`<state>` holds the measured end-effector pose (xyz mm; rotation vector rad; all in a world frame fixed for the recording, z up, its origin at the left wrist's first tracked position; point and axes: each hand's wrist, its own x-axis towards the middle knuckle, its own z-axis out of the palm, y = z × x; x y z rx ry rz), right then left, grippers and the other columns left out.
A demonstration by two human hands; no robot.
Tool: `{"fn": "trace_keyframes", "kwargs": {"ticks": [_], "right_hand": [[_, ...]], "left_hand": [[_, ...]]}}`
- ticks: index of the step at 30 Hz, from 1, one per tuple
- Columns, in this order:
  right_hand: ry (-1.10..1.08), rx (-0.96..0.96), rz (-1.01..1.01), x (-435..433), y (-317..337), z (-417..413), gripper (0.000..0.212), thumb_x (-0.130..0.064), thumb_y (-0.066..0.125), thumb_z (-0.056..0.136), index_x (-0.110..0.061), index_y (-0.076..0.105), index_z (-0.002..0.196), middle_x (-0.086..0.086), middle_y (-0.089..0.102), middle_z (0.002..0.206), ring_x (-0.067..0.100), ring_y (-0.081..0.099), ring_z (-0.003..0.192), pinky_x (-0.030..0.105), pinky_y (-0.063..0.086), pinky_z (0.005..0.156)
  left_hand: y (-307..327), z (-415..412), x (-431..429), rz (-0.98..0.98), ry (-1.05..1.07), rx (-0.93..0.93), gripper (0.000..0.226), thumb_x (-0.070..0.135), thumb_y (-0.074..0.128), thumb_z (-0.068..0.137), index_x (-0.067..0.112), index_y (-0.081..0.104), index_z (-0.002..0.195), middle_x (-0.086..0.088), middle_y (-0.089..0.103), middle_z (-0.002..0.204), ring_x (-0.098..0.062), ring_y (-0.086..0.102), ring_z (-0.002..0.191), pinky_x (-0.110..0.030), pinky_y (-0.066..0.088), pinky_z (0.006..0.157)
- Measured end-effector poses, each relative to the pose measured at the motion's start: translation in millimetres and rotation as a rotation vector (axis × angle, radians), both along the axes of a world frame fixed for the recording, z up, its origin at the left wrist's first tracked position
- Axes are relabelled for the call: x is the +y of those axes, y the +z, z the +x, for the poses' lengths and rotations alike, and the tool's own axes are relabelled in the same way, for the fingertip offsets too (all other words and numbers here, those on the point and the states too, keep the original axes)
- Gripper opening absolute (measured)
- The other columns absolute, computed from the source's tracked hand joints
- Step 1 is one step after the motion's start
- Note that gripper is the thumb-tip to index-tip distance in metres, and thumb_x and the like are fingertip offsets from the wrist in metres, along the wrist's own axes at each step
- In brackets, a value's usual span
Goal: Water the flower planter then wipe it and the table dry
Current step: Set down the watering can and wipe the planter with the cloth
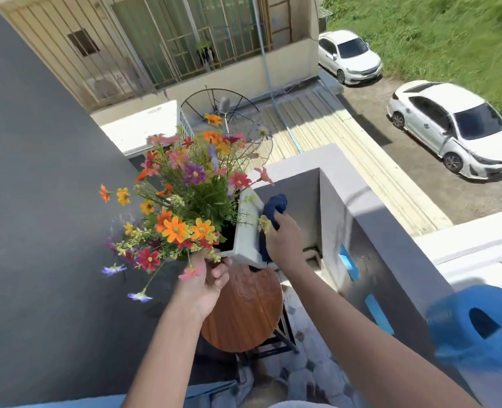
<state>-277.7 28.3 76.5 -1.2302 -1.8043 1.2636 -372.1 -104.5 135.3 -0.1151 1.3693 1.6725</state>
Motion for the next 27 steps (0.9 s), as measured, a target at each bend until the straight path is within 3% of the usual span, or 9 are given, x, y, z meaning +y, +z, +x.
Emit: {"fn": "trace_keyframes", "kwargs": {"ticks": [3, 5, 7, 8, 11, 13, 15, 20, 27], "right_hand": [[-0.019, 0.057, -0.044, 7, 10, -4, 0.037, -0.02, 0.053, 0.099, -0.012, 0.041, 0.065, -0.001, 0.039, 0.066, 0.01, 0.035, 0.057, 0.026, 0.021, 0.055], [-0.023, 0.107, -0.07, 16, 22, -8, 0.033, -0.021, 0.054, 0.099, -0.003, 0.056, 0.071, 0.005, 0.046, 0.068, 0.018, 0.041, 0.058, 0.032, 0.028, 0.062], [-0.022, 0.102, -0.042, 22, 33, -13, 0.032, -0.017, 0.054, 0.099, 0.014, 0.062, 0.099, 0.023, 0.061, 0.093, 0.034, 0.057, 0.083, 0.043, 0.04, 0.072], [-0.017, 0.108, -0.009, 24, 37, -14, 0.03, -0.013, 0.054, 0.099, 0.016, 0.061, 0.103, 0.026, 0.062, 0.102, 0.036, 0.058, 0.094, 0.045, 0.04, 0.077], [0.032, 0.15, 0.083, 20, 45, -15, 0.02, -0.009, 0.054, 0.097, 0.007, 0.064, 0.091, 0.008, 0.054, 0.083, 0.022, 0.05, 0.08, 0.033, 0.033, 0.072], [0.045, 0.142, 0.124, 10, 46, -16, 0.023, -0.014, 0.055, 0.096, 0.003, 0.066, 0.105, 0.012, 0.057, 0.093, 0.024, 0.05, 0.087, 0.031, 0.032, 0.072], [0.067, 0.229, 0.171, -11, 47, -13, 0.02, -0.017, 0.053, 0.096, -0.001, 0.066, 0.099, 0.015, 0.058, 0.094, 0.025, 0.05, 0.085, 0.034, 0.035, 0.071], [0.191, 0.325, 0.268, -59, 32, 7, 0.01, -0.008, 0.057, 0.097, -0.006, 0.064, 0.103, -0.004, 0.048, 0.092, 0.004, 0.049, 0.083, 0.014, 0.036, 0.074], [0.204, 0.329, 0.191, -72, 6, 13, 0.013, -0.009, 0.058, 0.097, -0.017, 0.059, 0.087, -0.009, 0.044, 0.084, 0.012, 0.05, 0.079, 0.018, 0.036, 0.071]], "left_hand": [[-3, 4, -1, -0.006, -0.013, 0.033, 0.023, 0.01, 0.032, 0.101, 0.008, 0.047, 0.084, -0.01, 0.056, 0.05, -0.008, 0.038, 0.03, -0.016, 0.026, 0.031], [-5, 7, -1, -0.044, -0.022, 0.053, 0.026, 0.009, 0.029, 0.102, 0.008, 0.047, 0.084, -0.01, 0.055, 0.052, -0.008, 0.037, 0.031, -0.017, 0.025, 0.031], [-8, 9, 0, -0.073, -0.032, 0.05, 0.027, 0.007, 0.026, 0.102, 0.009, 0.047, 0.085, -0.013, 0.053, 0.06, -0.008, 0.036, 0.03, -0.018, 0.025, 0.032], [-8, 10, 1, -0.081, -0.041, 0.055, 0.028, 0.006, 0.026, 0.102, 0.009, 0.047, 0.084, -0.014, 0.051, 0.064, -0.008, 0.037, 0.031, -0.017, 0.026, 0.032], [-6, 11, 4, -0.079, -0.035, 0.086, 0.022, 0.005, 0.029, 0.1, 0.008, 0.047, 0.088, -0.015, 0.049, 0.072, -0.009, 0.04, 0.032, -0.018, 0.029, 0.033], [-4, 10, 6, -0.043, -0.022, 0.099, 0.022, 0.006, 0.029, 0.1, 0.008, 0.047, 0.087, -0.014, 0.05, 0.071, -0.008, 0.042, 0.033, -0.017, 0.03, 0.034], [-1, 7, 9, 0.001, -0.007, 0.106, 0.028, 0.01, 0.029, 0.102, 0.009, 0.049, 0.083, -0.01, 0.057, 0.062, -0.007, 0.041, 0.033, -0.016, 0.028, 0.033], [3, -11, 18, 0.043, 0.044, 0.098, 0.03, 0.01, 0.031, 0.1, 0.011, 0.049, 0.076, -0.004, 0.053, 0.051, -0.004, 0.037, 0.03, -0.015, 0.025, 0.03], [-7, -16, 13, 0.061, 0.066, 0.033, 0.023, 0.011, 0.03, 0.1, 0.007, 0.046, 0.084, -0.007, 0.057, 0.046, -0.006, 0.038, 0.028, -0.015, 0.028, 0.029]]}}
